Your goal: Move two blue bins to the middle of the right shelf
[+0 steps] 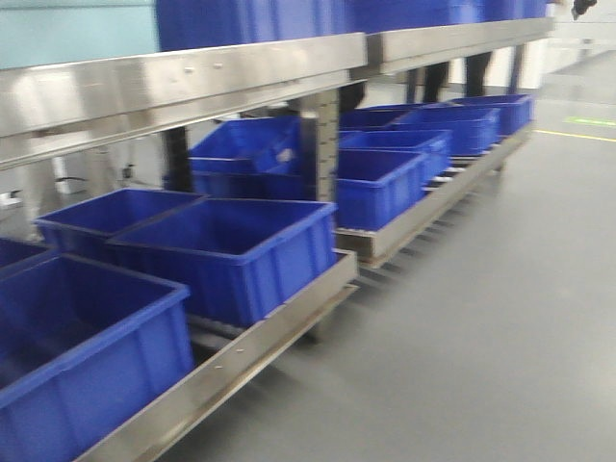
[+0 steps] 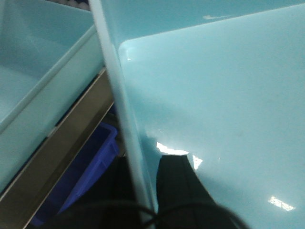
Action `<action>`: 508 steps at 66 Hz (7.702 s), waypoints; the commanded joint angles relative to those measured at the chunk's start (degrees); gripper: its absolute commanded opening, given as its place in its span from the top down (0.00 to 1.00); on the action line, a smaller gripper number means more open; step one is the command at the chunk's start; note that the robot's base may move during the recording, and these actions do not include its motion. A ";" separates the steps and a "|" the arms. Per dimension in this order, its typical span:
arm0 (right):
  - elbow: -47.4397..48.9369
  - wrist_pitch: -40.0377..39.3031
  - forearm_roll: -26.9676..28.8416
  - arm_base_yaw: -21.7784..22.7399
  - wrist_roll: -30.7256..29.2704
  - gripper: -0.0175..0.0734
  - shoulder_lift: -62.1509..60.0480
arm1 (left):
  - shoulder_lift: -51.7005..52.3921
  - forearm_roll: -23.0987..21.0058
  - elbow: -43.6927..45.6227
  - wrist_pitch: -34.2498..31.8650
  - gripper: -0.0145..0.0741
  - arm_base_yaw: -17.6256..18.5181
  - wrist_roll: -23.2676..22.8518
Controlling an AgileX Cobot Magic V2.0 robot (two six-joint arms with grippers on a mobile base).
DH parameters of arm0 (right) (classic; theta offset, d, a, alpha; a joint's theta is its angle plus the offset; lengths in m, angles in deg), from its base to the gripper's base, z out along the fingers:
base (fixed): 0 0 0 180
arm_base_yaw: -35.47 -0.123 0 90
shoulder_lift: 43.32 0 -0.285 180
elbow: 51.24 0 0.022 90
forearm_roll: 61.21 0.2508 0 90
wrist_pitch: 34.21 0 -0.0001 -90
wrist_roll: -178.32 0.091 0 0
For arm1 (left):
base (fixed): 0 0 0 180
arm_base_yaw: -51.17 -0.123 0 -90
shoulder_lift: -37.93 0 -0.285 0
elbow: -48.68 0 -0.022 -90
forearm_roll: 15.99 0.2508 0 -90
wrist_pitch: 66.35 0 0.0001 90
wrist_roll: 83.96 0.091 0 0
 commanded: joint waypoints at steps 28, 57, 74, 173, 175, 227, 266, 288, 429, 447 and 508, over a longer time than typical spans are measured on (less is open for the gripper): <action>0.96 -3.59 3.77 -0.43 -0.34 0.98 -0.98 | 0.42 -3.62 0.48 -2.57 0.96 0.96 0.96; 0.96 -3.59 3.77 -0.43 -0.34 0.98 -0.98 | 0.42 -3.62 0.48 -2.57 0.96 0.96 0.96; 0.96 -3.59 3.77 -0.43 -0.34 0.98 -0.98 | 0.42 -3.62 0.48 -2.57 0.96 0.96 0.96; 0.96 -3.59 3.77 -0.43 -0.34 0.98 -0.98 | 0.42 -3.52 0.48 -2.57 0.96 0.96 0.96; 0.96 -3.59 3.77 -0.43 -0.34 0.98 -0.98 | 0.42 -3.52 0.48 -2.57 0.96 0.96 0.96; 0.96 -3.62 3.77 -0.43 -0.34 0.98 -0.88 | 0.19 -3.52 0.48 -2.73 0.96 0.96 0.96; 0.96 -3.62 3.77 -0.43 -0.34 0.98 -0.78 | -0.06 -3.52 0.48 -5.76 0.96 0.86 0.96; 0.96 -3.62 3.77 -0.43 -0.34 0.98 -0.78 | -0.73 -3.52 0.48 -18.07 0.96 0.86 0.96; 0.96 -3.62 3.77 -0.43 -0.34 0.98 -0.78 | -0.73 -3.52 0.48 -32.50 0.96 0.86 0.96; 0.96 -3.62 3.77 -0.43 -0.34 0.98 -0.78 | -0.73 -3.52 0.48 -32.49 0.96 0.65 0.96; 0.96 -3.62 3.77 -0.43 -0.34 0.98 -0.78 | -0.73 -3.52 0.48 -32.49 0.96 0.65 0.96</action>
